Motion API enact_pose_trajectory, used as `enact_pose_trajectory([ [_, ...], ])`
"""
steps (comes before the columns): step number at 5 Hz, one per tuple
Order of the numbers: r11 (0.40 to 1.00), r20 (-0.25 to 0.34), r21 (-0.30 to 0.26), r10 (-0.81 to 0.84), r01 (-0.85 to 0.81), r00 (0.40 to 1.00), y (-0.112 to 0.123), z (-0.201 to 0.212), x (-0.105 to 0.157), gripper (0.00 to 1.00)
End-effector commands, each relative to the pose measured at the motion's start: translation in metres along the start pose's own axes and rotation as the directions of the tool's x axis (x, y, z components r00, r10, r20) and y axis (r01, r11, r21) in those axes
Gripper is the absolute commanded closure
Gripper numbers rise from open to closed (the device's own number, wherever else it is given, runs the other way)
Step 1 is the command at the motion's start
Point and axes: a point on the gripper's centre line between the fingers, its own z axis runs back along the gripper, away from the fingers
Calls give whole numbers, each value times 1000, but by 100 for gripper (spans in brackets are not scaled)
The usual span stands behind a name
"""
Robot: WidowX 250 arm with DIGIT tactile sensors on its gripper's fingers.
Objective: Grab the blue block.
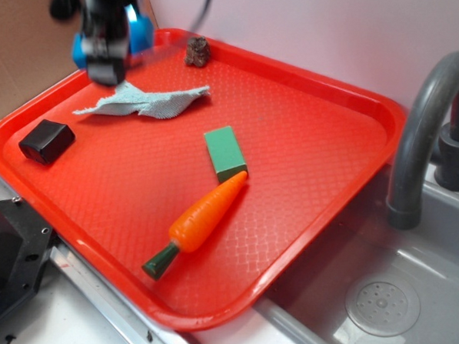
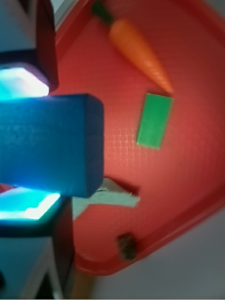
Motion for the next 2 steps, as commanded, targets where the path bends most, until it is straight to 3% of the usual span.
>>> enact_pose_trajectory([
  [1,839,129,-283,514,-465,848,3,38,-31,100],
  [2,918,189,-234,365,-319,912,11,32,-22,100],
])
